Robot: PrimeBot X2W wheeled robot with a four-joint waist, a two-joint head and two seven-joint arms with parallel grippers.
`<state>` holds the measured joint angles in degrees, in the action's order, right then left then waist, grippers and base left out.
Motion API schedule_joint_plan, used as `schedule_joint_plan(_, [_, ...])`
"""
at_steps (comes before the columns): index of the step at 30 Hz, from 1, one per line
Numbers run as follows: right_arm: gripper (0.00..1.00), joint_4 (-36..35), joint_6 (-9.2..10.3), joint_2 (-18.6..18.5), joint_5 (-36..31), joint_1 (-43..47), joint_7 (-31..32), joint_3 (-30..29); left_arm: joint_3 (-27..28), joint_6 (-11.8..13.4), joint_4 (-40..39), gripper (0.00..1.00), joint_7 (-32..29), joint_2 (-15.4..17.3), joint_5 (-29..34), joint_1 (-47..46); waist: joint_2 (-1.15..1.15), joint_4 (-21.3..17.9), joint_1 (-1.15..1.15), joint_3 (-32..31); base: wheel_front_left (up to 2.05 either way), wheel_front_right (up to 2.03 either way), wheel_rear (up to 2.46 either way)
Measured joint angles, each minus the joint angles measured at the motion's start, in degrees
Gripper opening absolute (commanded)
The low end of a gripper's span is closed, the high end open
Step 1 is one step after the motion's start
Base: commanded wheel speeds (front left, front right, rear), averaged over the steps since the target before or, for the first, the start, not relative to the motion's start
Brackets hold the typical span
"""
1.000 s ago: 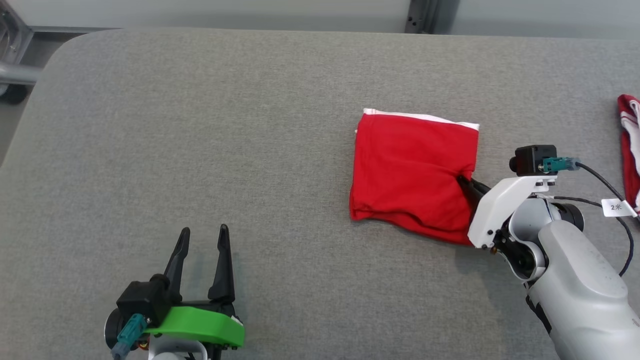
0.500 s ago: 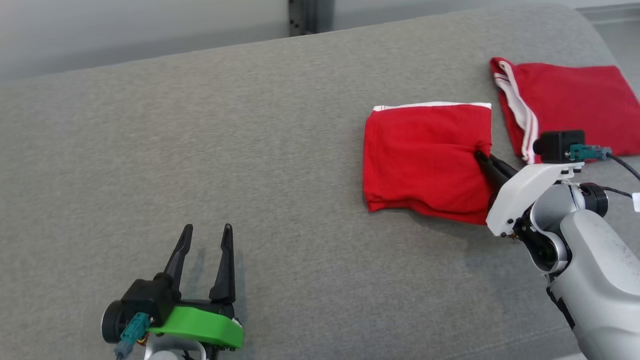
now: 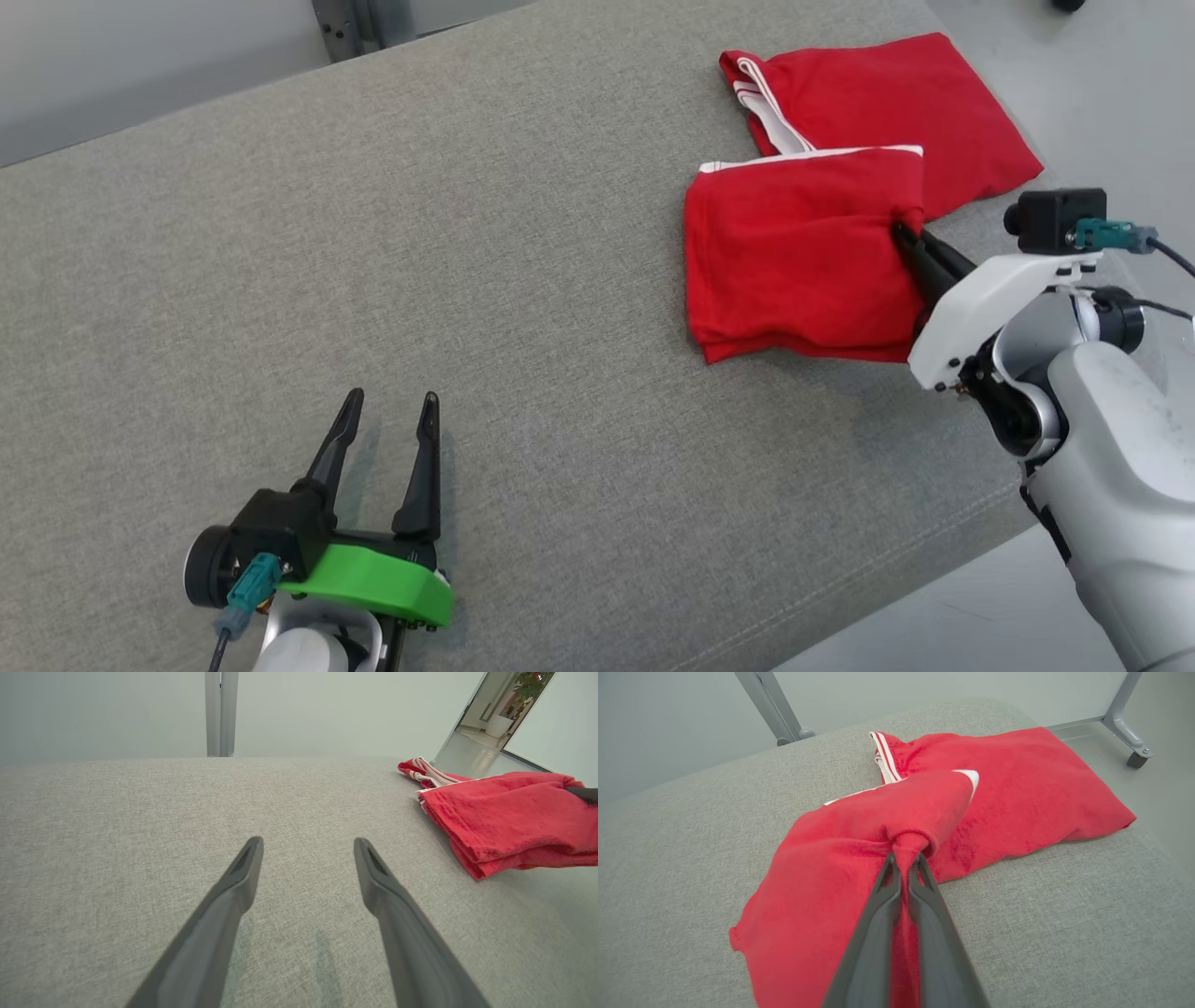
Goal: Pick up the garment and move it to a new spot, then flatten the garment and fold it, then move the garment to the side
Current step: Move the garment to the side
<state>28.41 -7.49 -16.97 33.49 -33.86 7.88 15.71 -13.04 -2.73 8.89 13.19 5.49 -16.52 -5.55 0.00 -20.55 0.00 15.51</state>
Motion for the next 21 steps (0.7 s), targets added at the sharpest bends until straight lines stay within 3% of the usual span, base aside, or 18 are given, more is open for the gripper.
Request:
schedule_joint_plan(10, [0.00,3.6,0.00,-4.7,-2.6,-9.9,0.7,3.2,0.1,0.7,0.2,1.00,0.5,-0.2,-0.7,-0.5,0.00,5.2,0.00,1.0,0.00,0.00,0.00])
schedule_joint_plan(21, [0.00,4.0,-0.01,-15.3,-2.9,-17.1,7.0,8.8,-0.2,0.7,0.1,1.00,1.3,-0.5,-1.1,-1.2,0.00,12.2,0.00,2.0,0.00,0.00,0.00])
